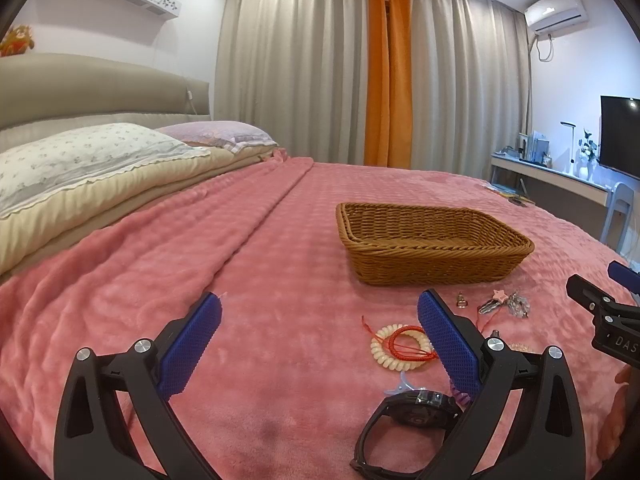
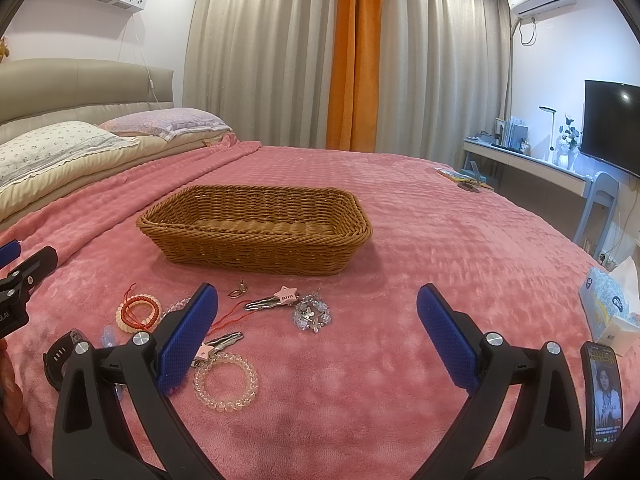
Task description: Organize jewelry
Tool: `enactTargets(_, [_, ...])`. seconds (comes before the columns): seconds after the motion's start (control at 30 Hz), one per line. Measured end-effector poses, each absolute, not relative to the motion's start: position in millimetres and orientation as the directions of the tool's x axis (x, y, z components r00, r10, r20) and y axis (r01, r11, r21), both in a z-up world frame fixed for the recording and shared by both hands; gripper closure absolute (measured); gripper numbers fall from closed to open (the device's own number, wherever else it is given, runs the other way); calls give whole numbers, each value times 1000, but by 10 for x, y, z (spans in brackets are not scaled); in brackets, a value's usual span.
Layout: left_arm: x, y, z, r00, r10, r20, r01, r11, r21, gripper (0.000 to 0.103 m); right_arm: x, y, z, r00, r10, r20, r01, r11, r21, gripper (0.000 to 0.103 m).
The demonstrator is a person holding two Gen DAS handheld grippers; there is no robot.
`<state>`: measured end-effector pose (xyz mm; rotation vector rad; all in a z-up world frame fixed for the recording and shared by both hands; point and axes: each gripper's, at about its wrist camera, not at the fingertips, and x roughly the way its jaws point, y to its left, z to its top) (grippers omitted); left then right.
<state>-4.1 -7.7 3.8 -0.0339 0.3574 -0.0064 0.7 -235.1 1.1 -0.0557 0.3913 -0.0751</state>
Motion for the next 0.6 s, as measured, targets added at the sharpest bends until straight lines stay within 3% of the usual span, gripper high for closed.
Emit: enactTargets(0.6, [-44,-83,34,937,-15,-349,3,999,-34,7,5,-2339,20,922,-84,-379,62,996,-70,8])
